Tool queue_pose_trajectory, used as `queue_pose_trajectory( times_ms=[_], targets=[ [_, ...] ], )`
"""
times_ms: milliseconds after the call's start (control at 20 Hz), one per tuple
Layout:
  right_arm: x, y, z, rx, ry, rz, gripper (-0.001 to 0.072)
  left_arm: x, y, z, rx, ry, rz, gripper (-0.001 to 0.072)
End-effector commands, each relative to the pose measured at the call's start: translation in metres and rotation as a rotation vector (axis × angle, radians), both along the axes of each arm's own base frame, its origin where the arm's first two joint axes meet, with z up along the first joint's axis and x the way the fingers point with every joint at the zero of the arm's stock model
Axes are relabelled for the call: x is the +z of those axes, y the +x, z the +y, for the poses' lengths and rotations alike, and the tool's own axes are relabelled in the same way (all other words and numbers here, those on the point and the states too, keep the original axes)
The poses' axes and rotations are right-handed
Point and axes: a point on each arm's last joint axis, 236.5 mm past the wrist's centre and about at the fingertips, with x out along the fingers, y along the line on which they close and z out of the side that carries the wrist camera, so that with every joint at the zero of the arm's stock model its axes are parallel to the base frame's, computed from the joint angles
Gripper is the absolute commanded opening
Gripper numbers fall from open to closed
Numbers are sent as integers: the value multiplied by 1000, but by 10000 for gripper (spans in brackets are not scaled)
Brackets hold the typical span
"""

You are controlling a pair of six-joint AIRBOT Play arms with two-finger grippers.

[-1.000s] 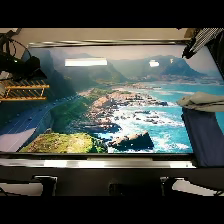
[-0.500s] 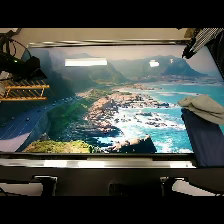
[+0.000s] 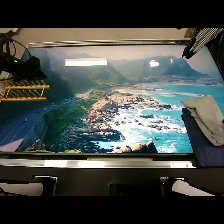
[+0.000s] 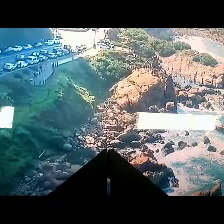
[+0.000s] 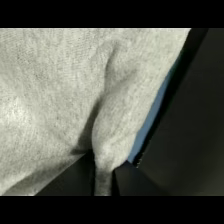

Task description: Fold the clothes and pants, and hang the long-sleeved shirts on hangers.

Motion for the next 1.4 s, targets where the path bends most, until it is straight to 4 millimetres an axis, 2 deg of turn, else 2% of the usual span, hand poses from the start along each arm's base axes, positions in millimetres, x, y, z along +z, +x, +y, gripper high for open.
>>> queue_pose_trajectory(
  times_ms=[0, 150, 700, 950, 1000, 1050, 1100, 1150, 1250, 1300, 1350],
  targets=[
    [-9, -27, -4, 14, -26, 92, 39, 0, 0, 0, 1, 0, 0, 15],
    [-12, -36, -5, 18, -25, 119, 39, 0, 0, 0, 0, 0, 0, 15],
    [-32, -63, 13, 52, 37, 208, 40, 0, 0, 0, 0, 0, 0, 15],
    [-33, -71, 11, 58, 26, 241, 41, 0, 0, 0, 1, 2, 0, 15],
    [-32, -72, 10, 66, 22, 249, 80, -1, 0, 1, 2, 4, 0, 15],
    [-30, -74, 7, 80, 16, 261, 266, 0, 0, 1, 1, 4, 0, 15],
    [-28, -77, 3, 94, 3, 279, 489, 0, 0, 1, 1, 4, -1, 15],
    [-25, -79, 0, 102, -8, 288, 572, -1, 0, 1, -15, 11, -7, 15],
    [-19, -63, -6, 125, -52, 196, 512, 0, 0, 1, -26, 16, -13, 15],
    [-13, -45, -10, 136, -81, 100, 512, -1, 1, 1, -26, 16, -12, 15],
    [-3, -16, -11, 160, -104, -42, 511, -1, 1, 1, -26, 17, -11, 15]
  ],
)
